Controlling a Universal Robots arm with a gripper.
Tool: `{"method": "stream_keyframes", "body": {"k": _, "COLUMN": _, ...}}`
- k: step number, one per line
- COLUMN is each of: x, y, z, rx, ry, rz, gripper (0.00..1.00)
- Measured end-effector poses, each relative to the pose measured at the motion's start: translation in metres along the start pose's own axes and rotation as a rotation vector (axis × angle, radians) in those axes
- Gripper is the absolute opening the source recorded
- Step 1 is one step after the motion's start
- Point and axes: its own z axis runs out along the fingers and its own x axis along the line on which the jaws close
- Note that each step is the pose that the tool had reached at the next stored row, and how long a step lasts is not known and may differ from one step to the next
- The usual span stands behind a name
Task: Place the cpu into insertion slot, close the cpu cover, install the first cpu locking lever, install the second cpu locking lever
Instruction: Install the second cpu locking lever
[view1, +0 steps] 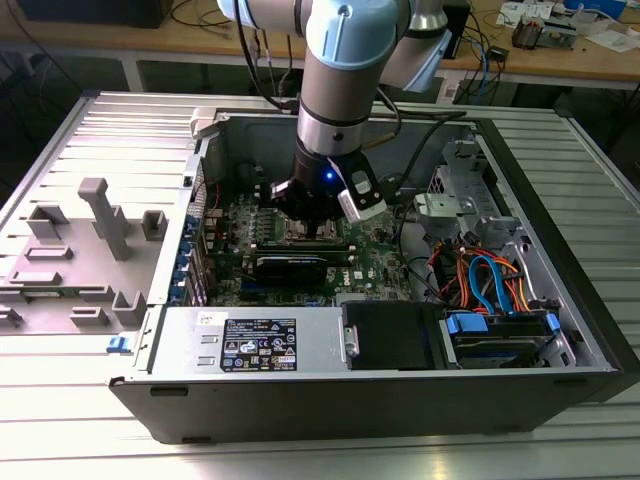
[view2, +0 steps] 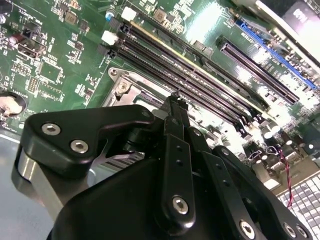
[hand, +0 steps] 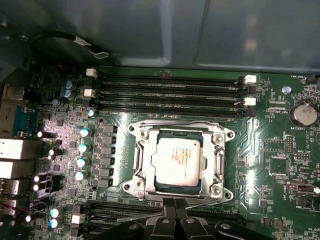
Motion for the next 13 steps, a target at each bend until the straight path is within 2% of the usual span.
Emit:
{"method": "stream_keyframes", "body": {"k": 4, "x": 0.0002, "y": 0.0003, "z": -0.0032, "rx": -0.0001, "ry": 0.0000, "rz": 0.000, "gripper": 0.11}}
{"method": "stream_keyframes", "body": {"k": 6, "x": 0.0009, "y": -0.0053, "z": -0.0050, "rx": -0.0022, "ry": 0.0000, "rz": -0.001, "gripper": 0.11}}
{"method": "stream_keyframes", "body": {"k": 7, "x": 0.0075, "y": -0.0057, "z": -0.0040, "rx": -0.0120, "ry": -0.0005, "rz": -0.001, "gripper": 0.11}}
{"method": "stream_keyframes", "body": {"k": 8, "x": 0.0132, "y": -0.0097, "z": -0.0027, "rx": -0.0165, "ry": -0.0008, "rz": -0.002, "gripper": 0.11}}
{"method": "stream_keyframes", "body": {"k": 13, "x": 0.0213, "y": -0.0108, "z": 0.0000, "rx": -0.0232, "ry": -0.0013, "rz": -0.003, "gripper": 0.11}}
